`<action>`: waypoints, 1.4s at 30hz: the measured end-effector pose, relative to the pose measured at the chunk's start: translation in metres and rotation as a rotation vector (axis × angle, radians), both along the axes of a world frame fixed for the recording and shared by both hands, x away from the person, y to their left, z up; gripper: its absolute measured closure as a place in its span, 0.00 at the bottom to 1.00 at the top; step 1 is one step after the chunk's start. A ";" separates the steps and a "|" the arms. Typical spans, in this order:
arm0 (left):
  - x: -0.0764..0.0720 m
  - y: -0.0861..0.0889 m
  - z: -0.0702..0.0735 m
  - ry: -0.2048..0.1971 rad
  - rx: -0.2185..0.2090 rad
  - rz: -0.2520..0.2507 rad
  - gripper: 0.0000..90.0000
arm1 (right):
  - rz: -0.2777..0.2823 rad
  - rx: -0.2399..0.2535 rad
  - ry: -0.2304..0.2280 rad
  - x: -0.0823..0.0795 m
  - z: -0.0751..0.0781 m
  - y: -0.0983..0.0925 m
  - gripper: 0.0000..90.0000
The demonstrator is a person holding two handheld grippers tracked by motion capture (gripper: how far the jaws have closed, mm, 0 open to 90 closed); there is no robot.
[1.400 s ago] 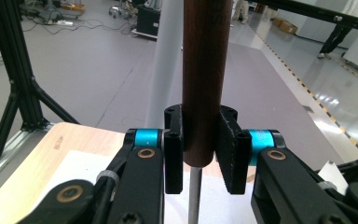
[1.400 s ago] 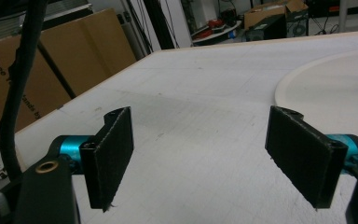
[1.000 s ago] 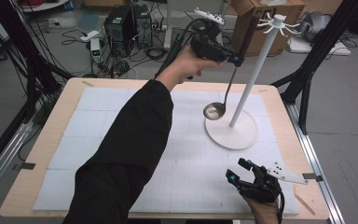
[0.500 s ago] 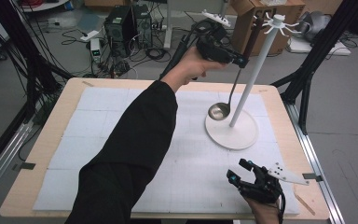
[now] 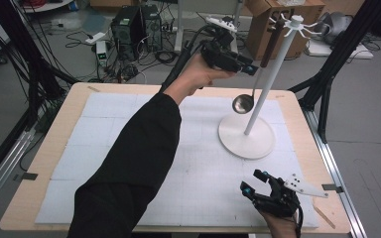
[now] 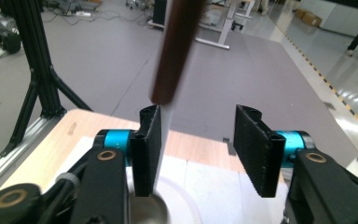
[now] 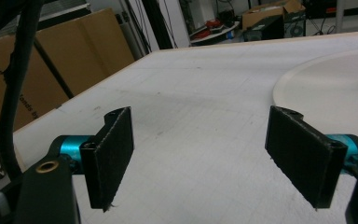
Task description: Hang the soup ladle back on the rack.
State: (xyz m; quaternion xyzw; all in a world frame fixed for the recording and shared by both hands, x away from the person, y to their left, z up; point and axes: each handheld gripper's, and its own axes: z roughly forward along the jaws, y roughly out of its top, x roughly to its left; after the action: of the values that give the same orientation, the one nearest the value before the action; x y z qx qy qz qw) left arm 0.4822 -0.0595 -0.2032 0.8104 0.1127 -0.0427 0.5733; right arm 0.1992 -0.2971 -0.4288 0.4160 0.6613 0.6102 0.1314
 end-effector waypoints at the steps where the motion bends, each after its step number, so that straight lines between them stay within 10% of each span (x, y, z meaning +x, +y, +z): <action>1: -0.002 0.002 0.000 -0.002 0.002 0.002 0.49 | 0.003 -0.005 -0.002 0.000 0.000 0.000 0.25; 42: -0.157 0.206 -0.093 -0.075 -0.181 0.261 0.37 | 0.002 -0.060 0.004 0.000 -0.001 0.021 0.25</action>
State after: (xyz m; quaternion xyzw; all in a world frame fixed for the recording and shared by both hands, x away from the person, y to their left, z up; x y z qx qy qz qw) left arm 0.3254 0.1461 -0.2959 0.7348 0.1915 0.0524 0.6486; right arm 0.1987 -0.2757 -0.4295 0.4124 0.6802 0.5892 0.1416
